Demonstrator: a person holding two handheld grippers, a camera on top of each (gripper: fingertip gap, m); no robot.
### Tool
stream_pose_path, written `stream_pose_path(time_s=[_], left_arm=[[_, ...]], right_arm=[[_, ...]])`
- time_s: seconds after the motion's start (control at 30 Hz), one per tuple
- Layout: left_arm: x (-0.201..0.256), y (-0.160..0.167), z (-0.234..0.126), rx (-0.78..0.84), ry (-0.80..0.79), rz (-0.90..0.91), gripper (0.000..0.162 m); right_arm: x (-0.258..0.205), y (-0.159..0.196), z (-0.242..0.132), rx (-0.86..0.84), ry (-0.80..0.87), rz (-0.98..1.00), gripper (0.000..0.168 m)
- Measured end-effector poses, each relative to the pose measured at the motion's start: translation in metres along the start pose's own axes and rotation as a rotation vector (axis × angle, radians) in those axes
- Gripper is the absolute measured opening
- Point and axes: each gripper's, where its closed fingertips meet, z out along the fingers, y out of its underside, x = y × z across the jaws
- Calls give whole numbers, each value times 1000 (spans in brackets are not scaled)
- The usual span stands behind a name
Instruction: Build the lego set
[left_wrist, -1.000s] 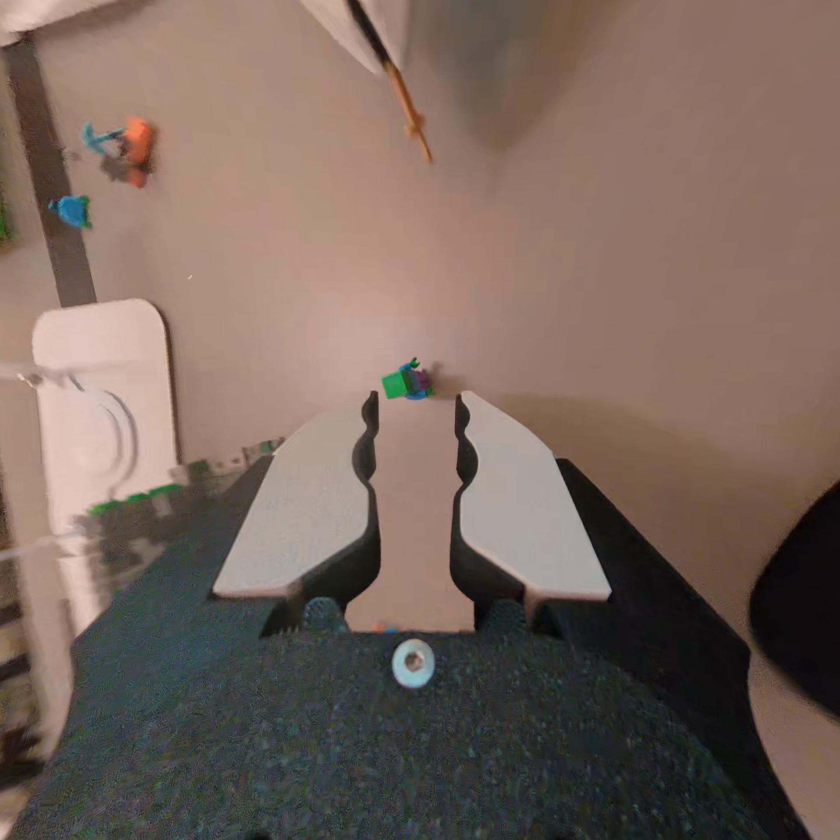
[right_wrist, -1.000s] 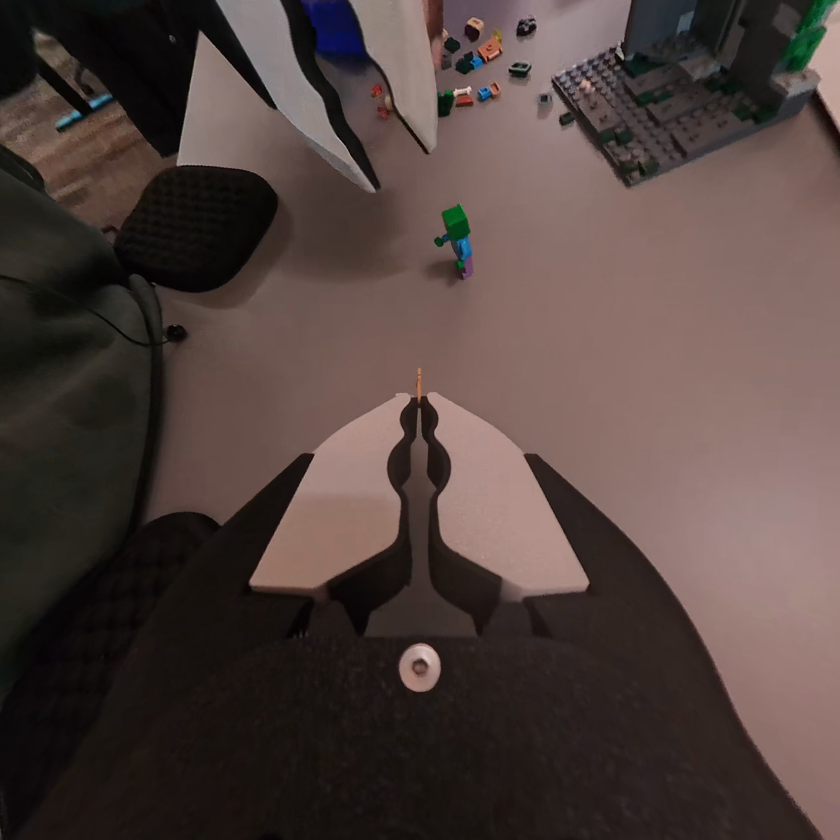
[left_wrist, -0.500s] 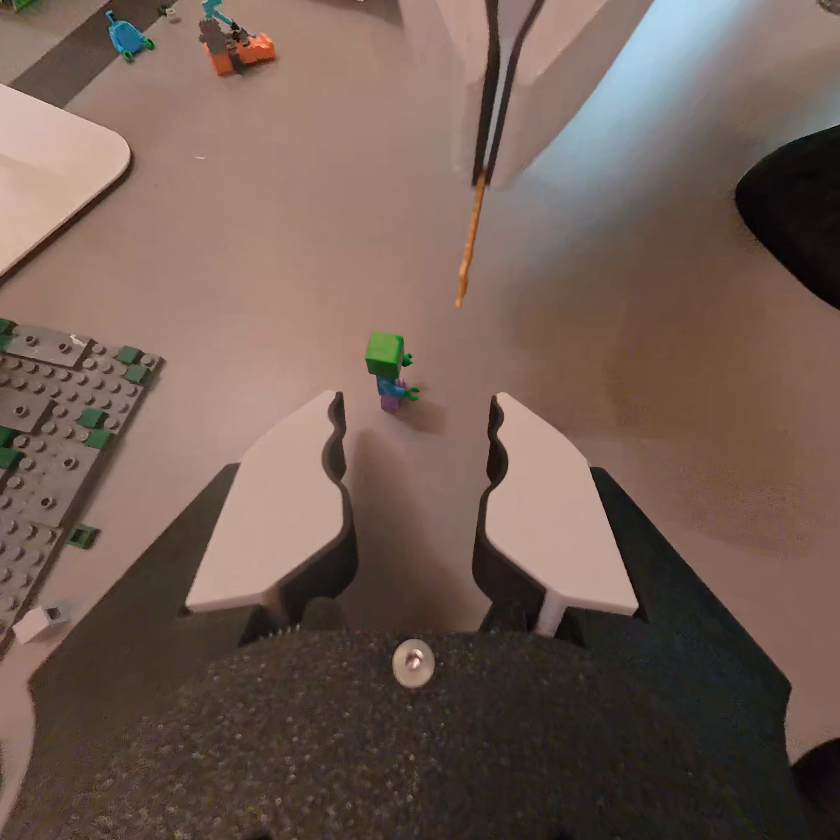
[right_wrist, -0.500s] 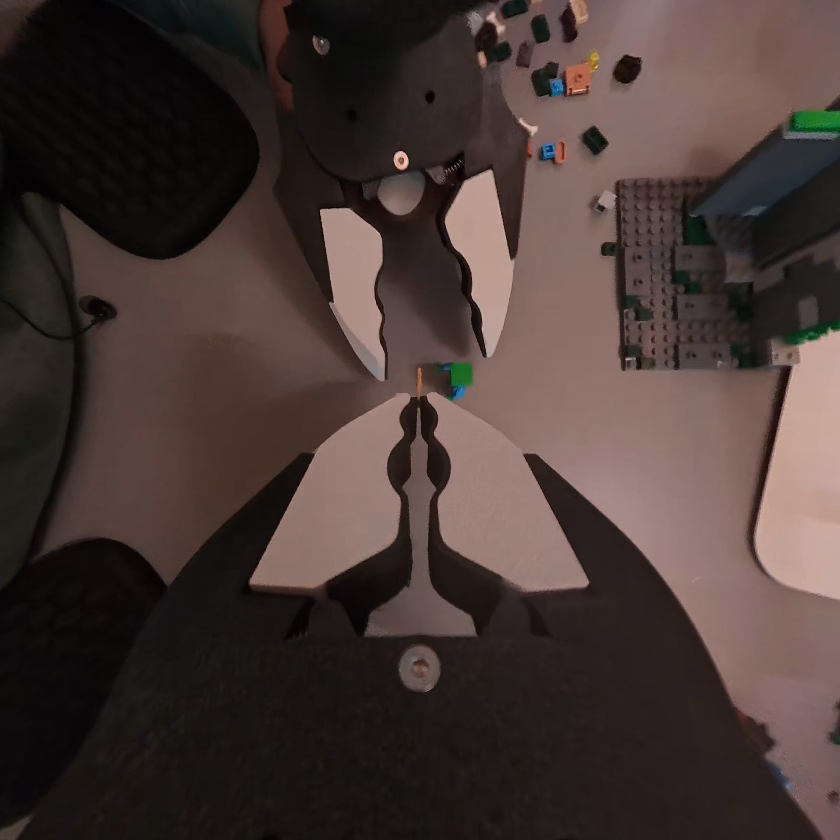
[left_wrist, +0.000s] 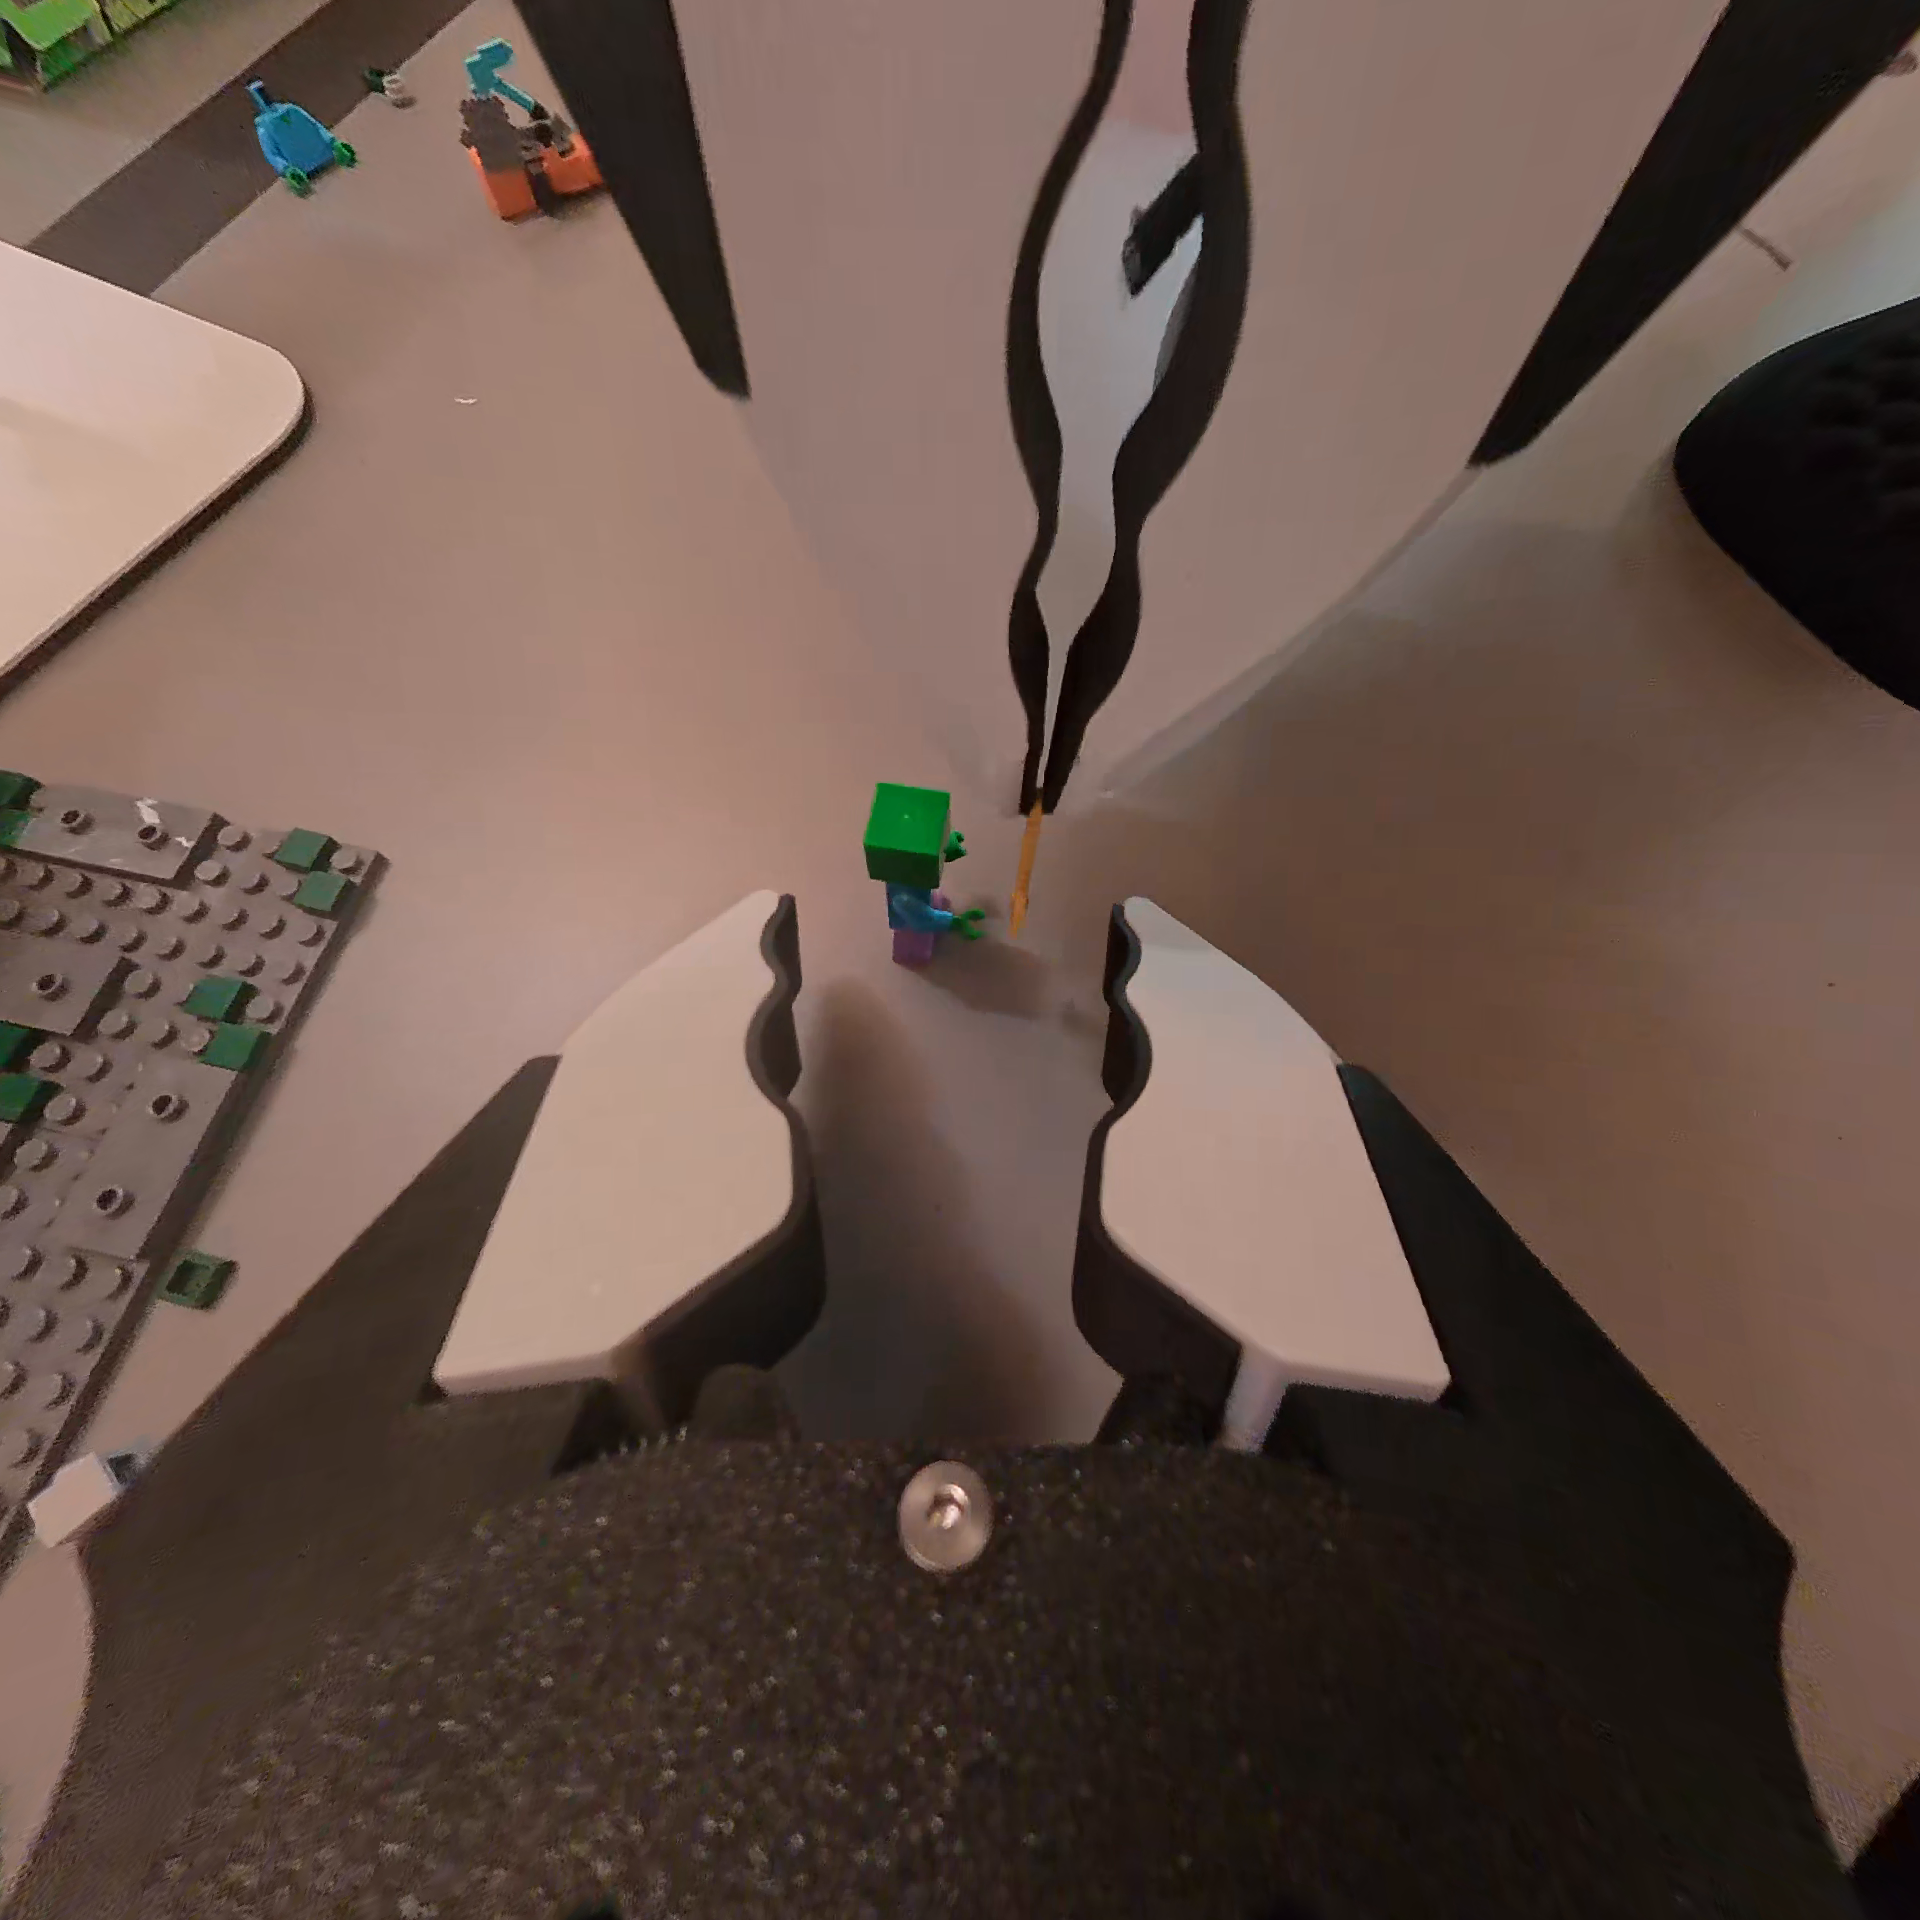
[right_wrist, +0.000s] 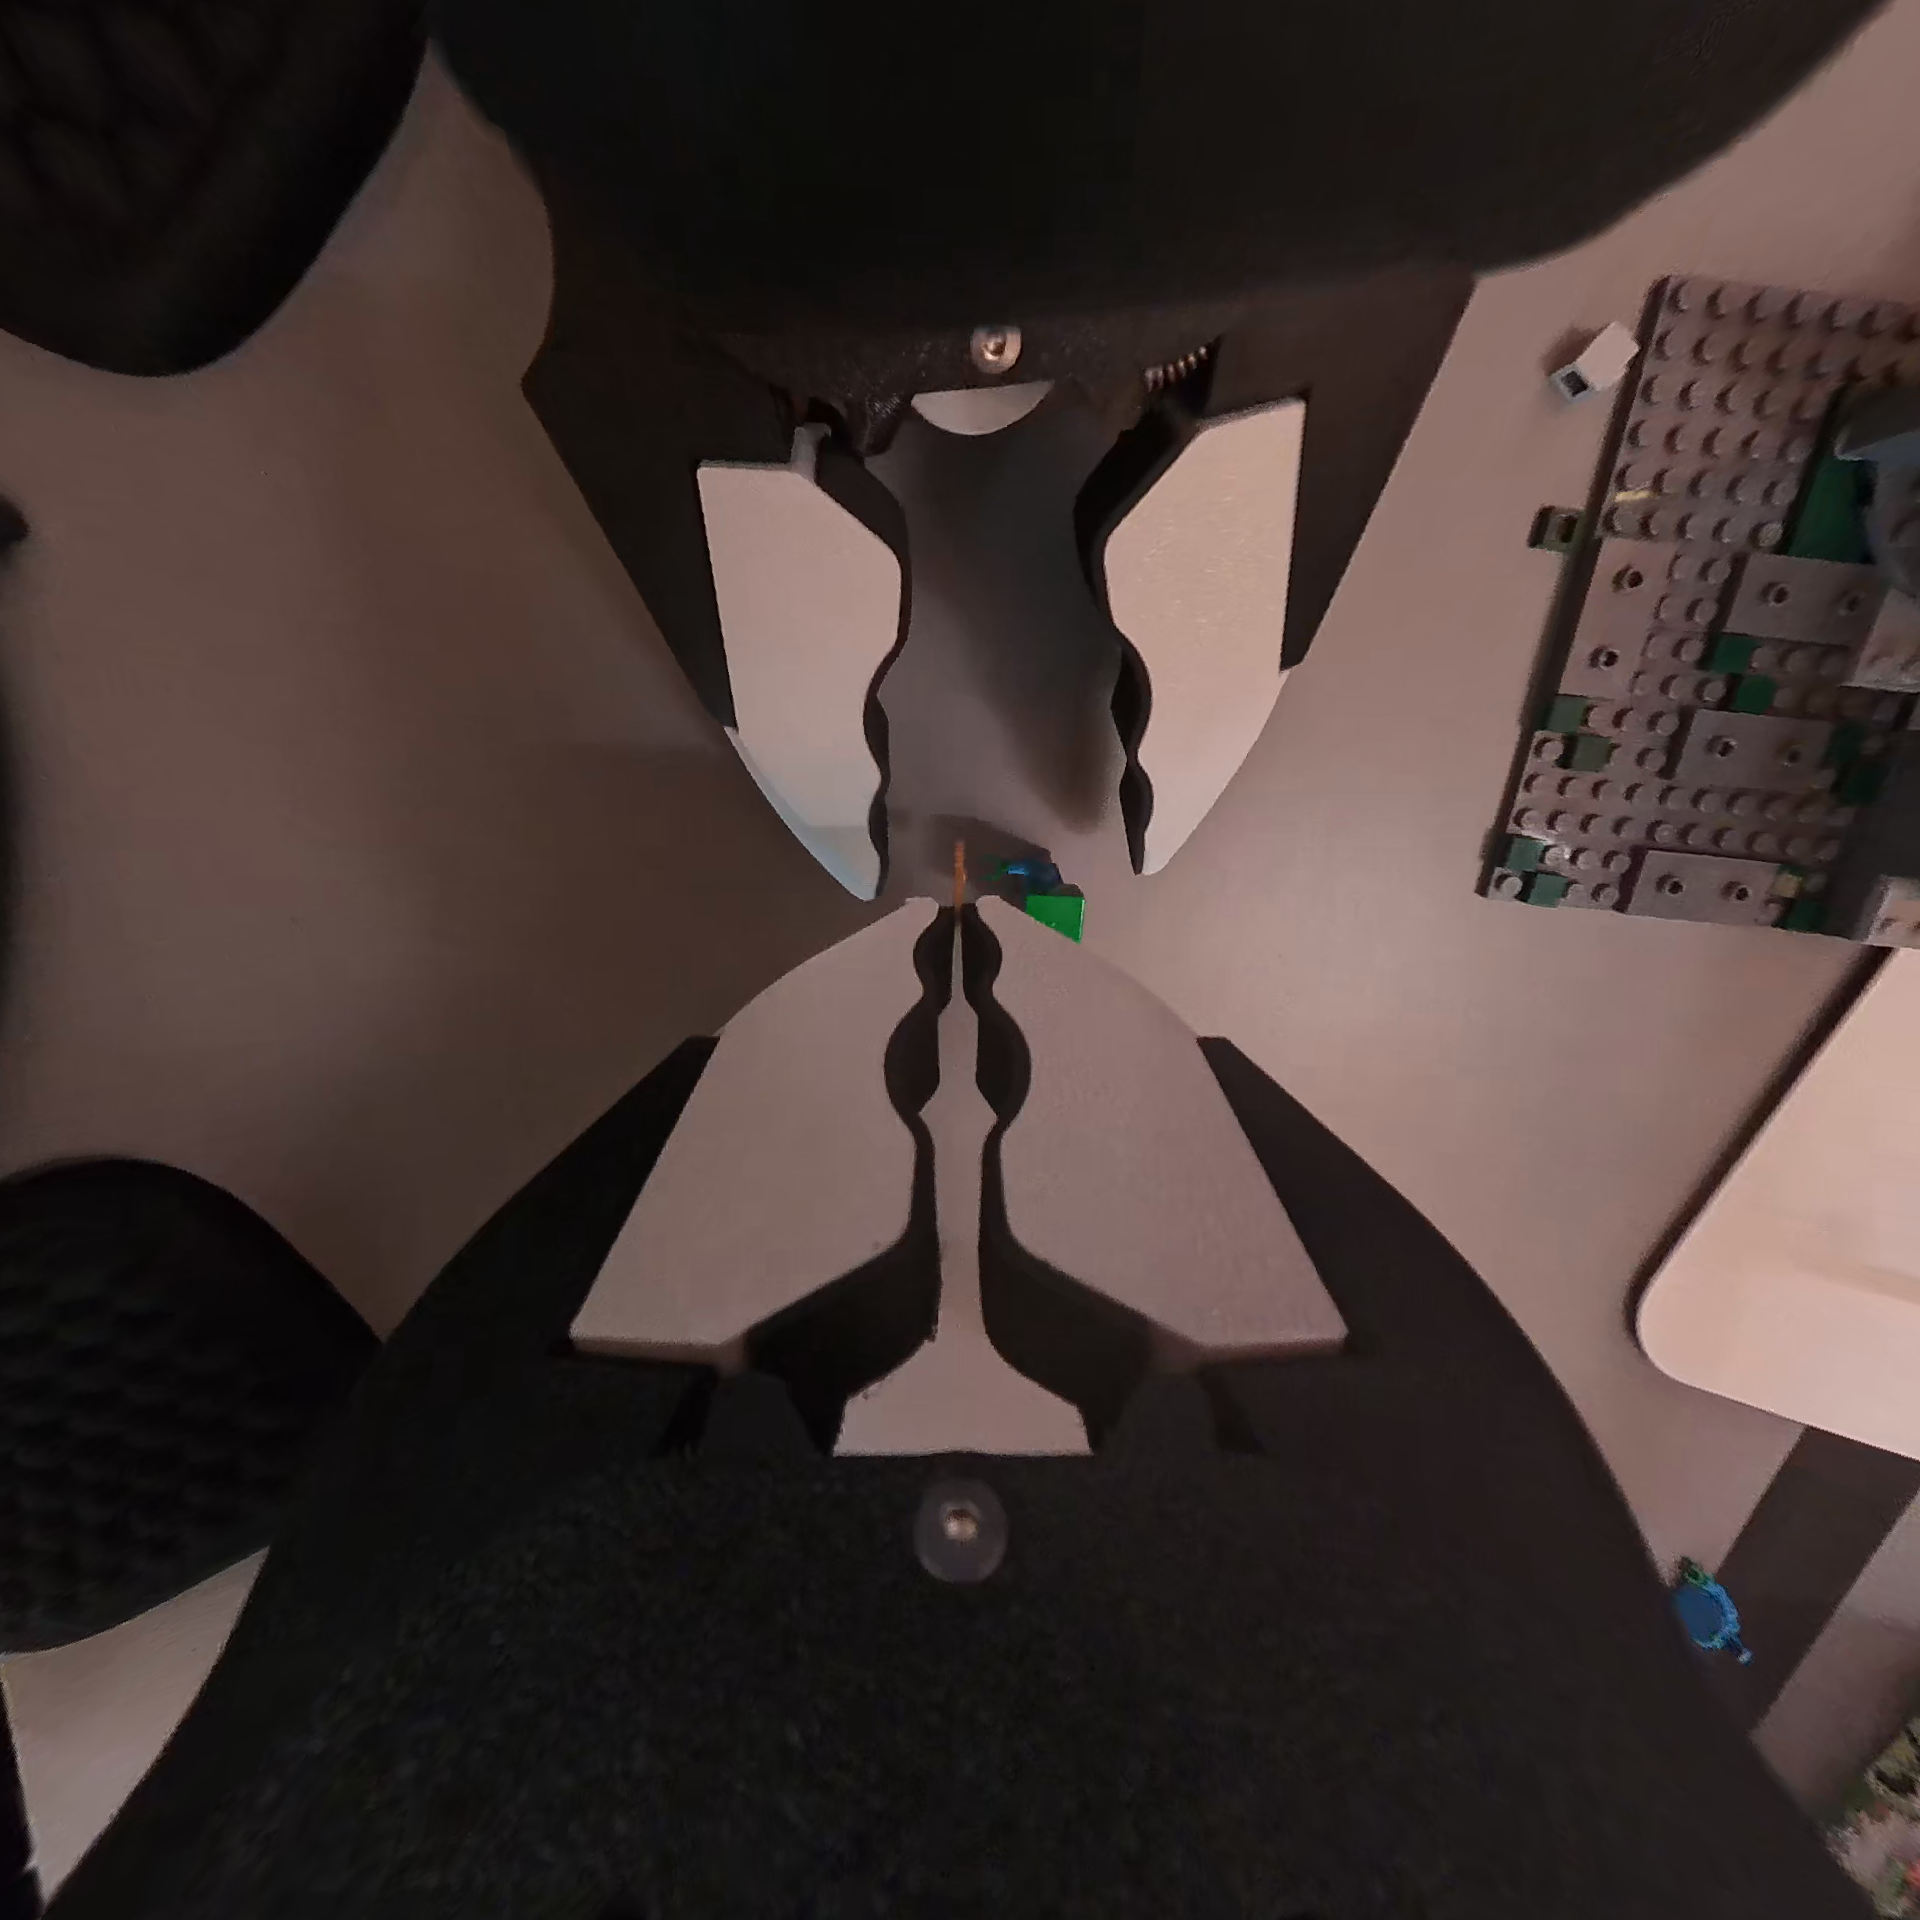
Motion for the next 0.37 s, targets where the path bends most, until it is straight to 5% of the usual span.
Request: stream_pose_path(time_s=[0.37], left_arm=[[-2, 3, 4, -29, -42, 37, 50]], right_arm=[[2, 0, 6, -74, 29, 44, 1]])
